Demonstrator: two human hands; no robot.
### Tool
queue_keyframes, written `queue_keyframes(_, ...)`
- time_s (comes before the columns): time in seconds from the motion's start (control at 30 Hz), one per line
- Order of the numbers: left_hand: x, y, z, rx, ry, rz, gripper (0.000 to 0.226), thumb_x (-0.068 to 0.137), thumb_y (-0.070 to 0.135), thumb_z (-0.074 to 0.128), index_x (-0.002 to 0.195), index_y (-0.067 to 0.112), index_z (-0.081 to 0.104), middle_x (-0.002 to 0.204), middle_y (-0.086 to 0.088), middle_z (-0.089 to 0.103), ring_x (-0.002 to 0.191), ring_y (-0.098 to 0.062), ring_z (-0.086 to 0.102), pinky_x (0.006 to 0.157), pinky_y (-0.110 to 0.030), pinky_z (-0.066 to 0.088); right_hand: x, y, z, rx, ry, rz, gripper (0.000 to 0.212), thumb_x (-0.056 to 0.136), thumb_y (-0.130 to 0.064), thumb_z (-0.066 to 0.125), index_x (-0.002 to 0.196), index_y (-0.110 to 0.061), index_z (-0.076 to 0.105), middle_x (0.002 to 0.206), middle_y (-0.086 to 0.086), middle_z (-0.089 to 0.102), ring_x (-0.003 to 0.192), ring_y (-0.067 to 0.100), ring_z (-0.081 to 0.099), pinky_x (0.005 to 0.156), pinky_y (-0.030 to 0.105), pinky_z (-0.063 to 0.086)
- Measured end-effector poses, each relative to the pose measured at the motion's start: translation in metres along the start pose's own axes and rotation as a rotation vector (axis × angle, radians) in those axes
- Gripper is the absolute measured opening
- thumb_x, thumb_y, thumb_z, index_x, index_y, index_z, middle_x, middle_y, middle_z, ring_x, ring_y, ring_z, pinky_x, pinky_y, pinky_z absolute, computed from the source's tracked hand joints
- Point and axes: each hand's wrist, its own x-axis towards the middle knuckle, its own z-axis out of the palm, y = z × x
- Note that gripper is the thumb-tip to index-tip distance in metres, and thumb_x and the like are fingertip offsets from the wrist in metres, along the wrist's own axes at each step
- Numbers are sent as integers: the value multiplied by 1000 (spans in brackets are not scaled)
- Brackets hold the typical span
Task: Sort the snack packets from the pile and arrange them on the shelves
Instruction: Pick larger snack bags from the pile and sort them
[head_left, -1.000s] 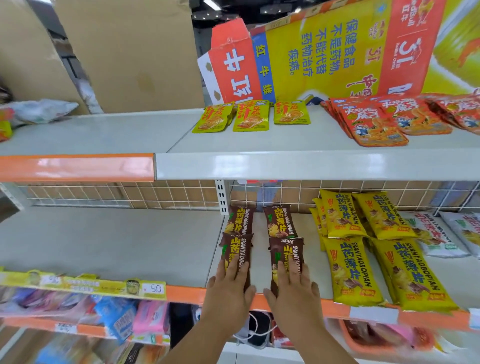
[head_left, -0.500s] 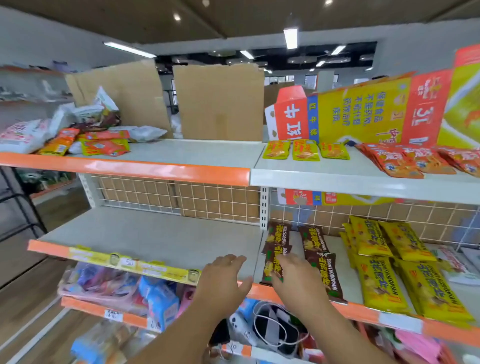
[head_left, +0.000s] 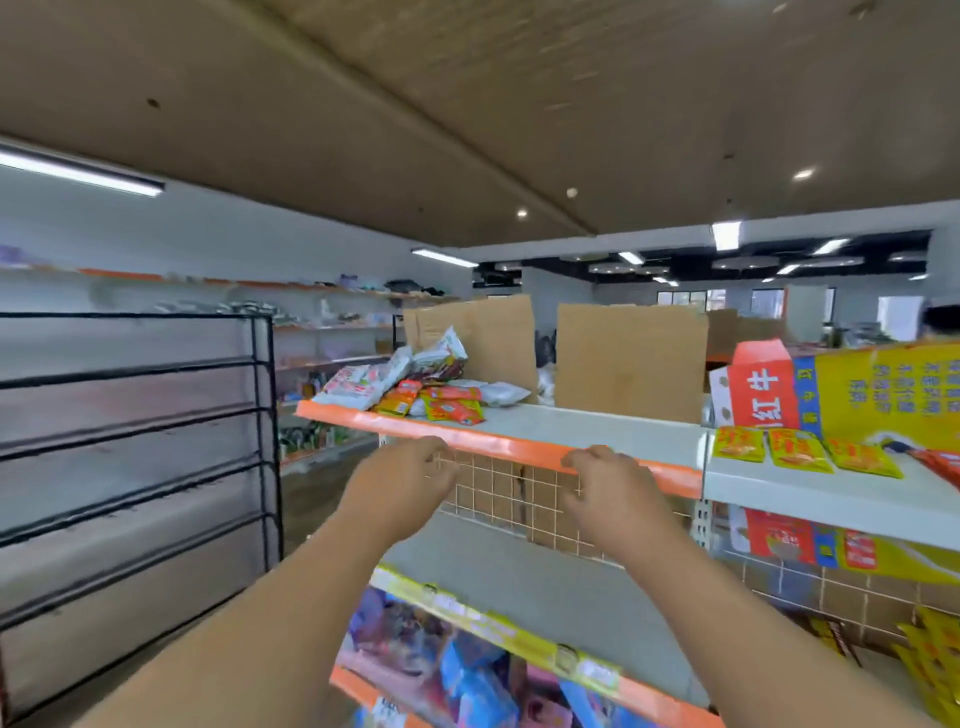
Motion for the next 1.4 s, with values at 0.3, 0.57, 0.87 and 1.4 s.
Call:
queue_keyframes(0.3, 35, -10, -78, 32, 119, 39, 44, 98, 55, 51, 135, 34, 60, 131, 8, 66, 117, -18, 59, 88, -34, 47, 63, -32, -56, 26, 127, -58, 34, 92, -35, 53, 123, -27, 64, 115, 1, 60, 100, 27, 61, 79, 33, 50)
queue_keyframes(0.57, 97, 4, -54, -10, 121, 81, 41, 96, 50, 54, 135, 39, 59, 129, 11, 66, 112, -12, 59, 85, -31, 49, 128, -3, -47, 58, 144, -38, 30, 94, -30, 50, 121, -25, 62, 111, -1, 57, 95, 26, 59, 77, 35, 51)
queue_keyframes(0.87, 205, 10, 20, -9, 49, 98, 42, 94, 49, 57, 134, 42, 58, 131, 14, 63, 111, -11, 58, 82, -27, 45, 211, 58, 8, 217, 65, -28, 32, 93, -30, 52, 123, -26, 63, 115, -4, 56, 95, 25, 59, 77, 37, 54)
queue_keyframes(1.4, 332, -44, 91, -24, 53, 112, 38, 94, 39, 58, 132, 36, 61, 126, 10, 66, 102, -11, 58, 90, -33, 52, 334, 78, 74, 64, -64, -43, 14, 91, -31, 51, 101, -35, 60, 89, -4, 59, 79, 22, 60, 66, 31, 50)
